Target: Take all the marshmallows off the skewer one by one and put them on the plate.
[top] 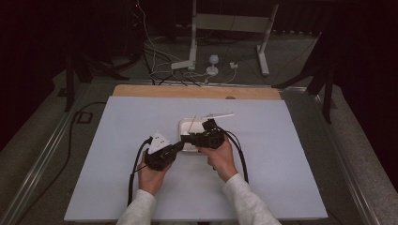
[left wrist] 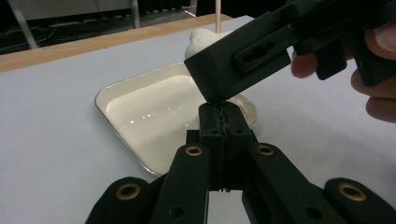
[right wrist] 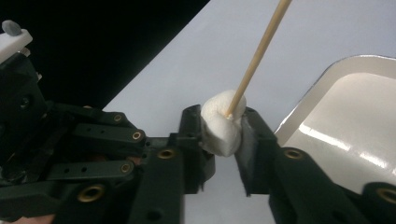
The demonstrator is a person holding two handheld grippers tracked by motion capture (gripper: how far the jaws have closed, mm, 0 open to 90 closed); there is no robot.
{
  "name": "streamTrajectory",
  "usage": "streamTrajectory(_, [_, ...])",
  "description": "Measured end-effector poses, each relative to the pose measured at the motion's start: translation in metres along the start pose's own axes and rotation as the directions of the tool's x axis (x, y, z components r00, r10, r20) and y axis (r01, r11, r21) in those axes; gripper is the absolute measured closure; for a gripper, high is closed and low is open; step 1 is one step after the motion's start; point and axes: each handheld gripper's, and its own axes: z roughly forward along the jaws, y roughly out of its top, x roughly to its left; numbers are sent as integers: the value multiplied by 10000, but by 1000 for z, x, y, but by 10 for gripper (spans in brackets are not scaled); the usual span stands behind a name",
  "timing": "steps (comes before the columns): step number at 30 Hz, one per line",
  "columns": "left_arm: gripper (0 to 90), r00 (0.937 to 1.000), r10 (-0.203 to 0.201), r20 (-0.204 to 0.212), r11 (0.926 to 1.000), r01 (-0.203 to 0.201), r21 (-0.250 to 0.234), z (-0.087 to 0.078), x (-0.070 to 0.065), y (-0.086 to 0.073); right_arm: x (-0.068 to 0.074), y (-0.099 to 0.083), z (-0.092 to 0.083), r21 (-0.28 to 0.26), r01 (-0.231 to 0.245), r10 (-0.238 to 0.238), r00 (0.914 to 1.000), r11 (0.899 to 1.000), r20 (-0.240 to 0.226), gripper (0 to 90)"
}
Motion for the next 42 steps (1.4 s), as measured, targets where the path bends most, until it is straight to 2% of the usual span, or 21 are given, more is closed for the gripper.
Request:
streamTrajectory(5, [900, 9998, 206, -7, 9998, -206, -4, 0, -1, 0, 0, 2, -6, -281, -4, 5, 10000, 9996, 17, 777])
streamTrajectory(7, [900, 9995, 328, 2, 9994, -328, 111, 1, -2, -1, 0, 3, -9, -346, 7, -3, 10000, 9994, 94, 779])
streamTrajectory(8, [900, 9987, 499, -110, 9982, -495, 335, 2, -2, -2, -1, 4, -11, -420, -27, 31, 9999, 9991, 102, 782])
streamTrajectory(9, [900, 9979, 639, -134, 9971, -633, 426, 3, -3, -4, -2, 5, -15, -718, -88, 105, 9997, 9974, 226, 786])
streamTrajectory(12, [900, 9986, 537, 20, 9977, -537, 424, 4, -2, -8, -11, 14, -33, -1325, -480, 497, 9987, 9900, 90, 790])
streamTrajectory(16, [900, 9970, 767, 123, 9965, -771, 327, 5, -7, -4, -12, 20, -46, -1242, -112, 157, 9992, 9922, 360, 790])
streamTrajectory(18, [900, 9958, 914, 12, 9945, -914, 519, 6, -6, -6, -13, 22, -50, -1400, -45, 108, 9990, 9901, 443, 793])
streamTrajectory(21, [900, 9957, 851, -355, 9924, -816, 922, 6, 0, -12, -18, 28, -64, -1987, -256, 355, 9983, 9797, 463, 802])
streamTrajectory(23, [900, 9986, 347, -406, 9961, -313, 827, 5, 7, -15, -21, 33, -79, -2393, -369, 486, 9979, 9702, 432, 804])
streamTrajectory(26, [900, 9990, 163, -407, 9982, -139, 587, 2, 9, -12, -22, 37, -93, -2265, 51, 150, 9961, 9740, 869, 803])
streamTrajectory(29, [900, 9992, 149, -366, 9986, -131, 507, 1, 8, -11, -23, 36, -95, -2198, 203, 26, 9946, 9753, 1034, 799])
streamTrajectory(35, [900, 9995, -45, -328, 9993, 57, 367, 0, 10, -10, -28, 30, -85, -1781, 399, -138, 9893, 9832, 1455, 789])
streamTrajectory(42, [900, 9992, -294, -274, 9994, 298, 167, -2, 12, -8, -37, 22, -71, -1395, 351, -100, 9842, 9896, 1767, 781])
